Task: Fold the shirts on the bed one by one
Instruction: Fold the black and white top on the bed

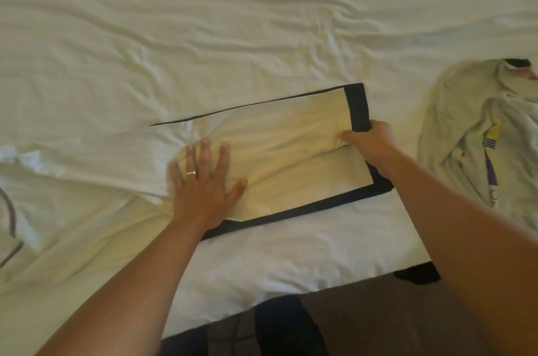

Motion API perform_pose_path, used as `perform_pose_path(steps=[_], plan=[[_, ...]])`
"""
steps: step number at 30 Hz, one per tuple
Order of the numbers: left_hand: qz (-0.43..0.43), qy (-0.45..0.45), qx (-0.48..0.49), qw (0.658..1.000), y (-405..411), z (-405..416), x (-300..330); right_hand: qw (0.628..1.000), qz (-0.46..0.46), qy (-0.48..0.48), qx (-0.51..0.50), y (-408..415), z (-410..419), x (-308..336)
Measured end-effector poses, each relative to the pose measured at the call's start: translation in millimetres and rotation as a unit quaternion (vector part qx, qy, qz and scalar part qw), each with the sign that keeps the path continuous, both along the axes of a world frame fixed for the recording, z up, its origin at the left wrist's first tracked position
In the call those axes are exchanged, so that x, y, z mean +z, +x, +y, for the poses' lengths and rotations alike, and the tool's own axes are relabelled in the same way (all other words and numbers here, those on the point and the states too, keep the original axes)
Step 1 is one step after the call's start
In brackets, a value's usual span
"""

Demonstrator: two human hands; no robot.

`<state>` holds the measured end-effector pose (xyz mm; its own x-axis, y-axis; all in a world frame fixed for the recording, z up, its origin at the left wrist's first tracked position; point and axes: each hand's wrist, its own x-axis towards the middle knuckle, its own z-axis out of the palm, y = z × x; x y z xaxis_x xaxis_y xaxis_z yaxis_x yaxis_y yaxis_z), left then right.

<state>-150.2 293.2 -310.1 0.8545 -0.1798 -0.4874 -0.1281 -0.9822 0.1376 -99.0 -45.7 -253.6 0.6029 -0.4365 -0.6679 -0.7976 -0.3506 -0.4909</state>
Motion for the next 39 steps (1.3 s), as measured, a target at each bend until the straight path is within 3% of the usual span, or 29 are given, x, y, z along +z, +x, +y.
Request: perform_pose_path(steps=[4,6,8,10,13,16,20,22,24,26,28,30,34,37,39], plan=[[0.084,-0.038,0.038,0.995,18,-3,29,0.988,-0.083,-0.094,0.086,-5,23,19],[0.050,-0.118,0.114,0.985,24,-2,44,0.978,-0.126,-0.123,0.107,-7,48,36],[-0.013,-0.236,0.220,0.946,29,2,59,0.970,-0.154,-0.135,0.128,-9,82,55],[-0.006,-0.356,0.334,0.873,34,11,76,0.965,-0.167,-0.122,0.161,-12,124,74],[0.147,-0.482,0.478,0.719,30,36,99,0.958,-0.174,-0.070,0.215,-18,198,93],[0.222,-0.512,0.539,0.631,14,84,105,0.944,-0.168,0.002,0.283,-29,271,97],[0.241,-0.607,0.565,0.505,1,148,104,0.917,-0.083,0.231,0.315,-40,328,85],[0.235,-0.626,0.544,0.507,-3,160,105,0.929,-0.134,0.201,0.282,-45,331,74],[0.234,-0.595,0.536,0.551,-2,162,100,0.942,-0.188,0.025,0.275,-47,318,55],[0.218,-0.540,0.548,0.601,1,165,93,0.928,-0.145,-0.115,0.322,-51,297,35],[0.210,-0.518,0.550,0.621,8,169,93,0.902,-0.061,-0.184,0.385,-56,279,18],[0.217,-0.538,0.534,0.615,16,174,103,0.875,-0.037,-0.227,0.425,-60,271,10],[0.224,-0.597,0.505,0.582,26,205,146,0.879,-0.105,-0.213,0.414,-59,296,18],[0.202,-0.614,0.530,0.548,19,253,163,0.871,-0.138,-0.190,0.432,-56,335,19],[0.205,-0.606,0.556,0.530,7,287,149,0.852,-0.112,-0.190,0.475,-55,356,11]])
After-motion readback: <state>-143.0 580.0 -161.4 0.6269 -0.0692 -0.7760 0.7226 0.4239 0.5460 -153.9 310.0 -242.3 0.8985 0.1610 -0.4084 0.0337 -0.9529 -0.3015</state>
